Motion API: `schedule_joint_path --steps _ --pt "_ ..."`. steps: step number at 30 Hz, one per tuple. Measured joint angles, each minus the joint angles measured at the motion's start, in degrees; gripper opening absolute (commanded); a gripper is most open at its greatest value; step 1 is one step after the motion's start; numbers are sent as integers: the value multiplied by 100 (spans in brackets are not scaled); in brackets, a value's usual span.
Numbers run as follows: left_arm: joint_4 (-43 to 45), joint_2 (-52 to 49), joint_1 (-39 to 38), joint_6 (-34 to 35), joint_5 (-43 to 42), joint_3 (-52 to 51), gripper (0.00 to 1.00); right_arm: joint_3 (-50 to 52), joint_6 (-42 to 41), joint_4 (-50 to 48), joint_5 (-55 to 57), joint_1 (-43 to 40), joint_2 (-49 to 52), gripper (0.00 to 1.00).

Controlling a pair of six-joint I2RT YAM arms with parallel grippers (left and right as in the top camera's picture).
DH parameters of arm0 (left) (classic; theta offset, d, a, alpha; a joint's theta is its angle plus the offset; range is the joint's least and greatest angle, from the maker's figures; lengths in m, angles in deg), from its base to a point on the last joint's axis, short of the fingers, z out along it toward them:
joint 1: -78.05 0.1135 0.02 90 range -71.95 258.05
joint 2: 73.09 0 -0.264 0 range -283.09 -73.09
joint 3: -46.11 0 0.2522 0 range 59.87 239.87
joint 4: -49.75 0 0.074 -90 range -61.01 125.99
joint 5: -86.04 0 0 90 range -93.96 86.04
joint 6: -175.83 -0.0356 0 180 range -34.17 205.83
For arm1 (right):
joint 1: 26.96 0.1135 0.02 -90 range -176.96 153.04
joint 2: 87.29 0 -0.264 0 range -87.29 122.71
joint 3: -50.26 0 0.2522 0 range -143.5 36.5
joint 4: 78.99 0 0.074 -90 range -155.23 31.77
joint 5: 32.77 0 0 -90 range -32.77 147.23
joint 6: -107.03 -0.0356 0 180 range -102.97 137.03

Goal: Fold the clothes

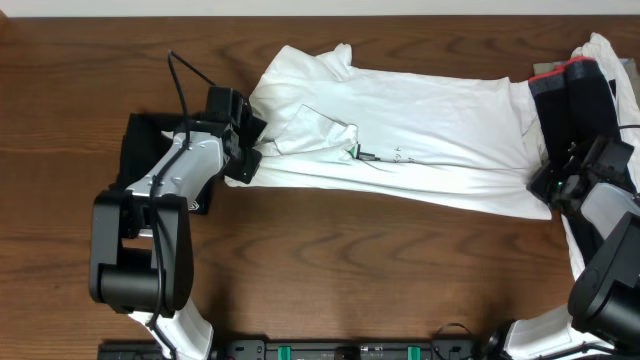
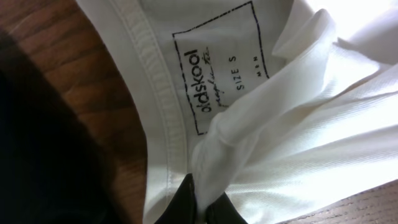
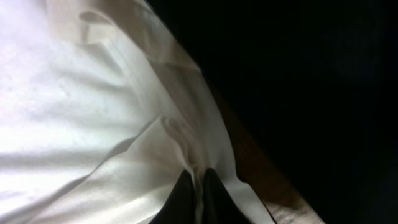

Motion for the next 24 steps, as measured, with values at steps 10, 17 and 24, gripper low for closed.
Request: schedule_joint_path --steps 10,17,24 --pt "0 0 -7 0 42 0 6 -20 -26 -107 -313 -57 -24 31" --pt "0 0 -7 2 44 0 6 -188 -35 702 -894 -57 -461 2" --pt "0 0 -7 146 42 0 11 -201 -35 1744 -1139 306 -691 5"
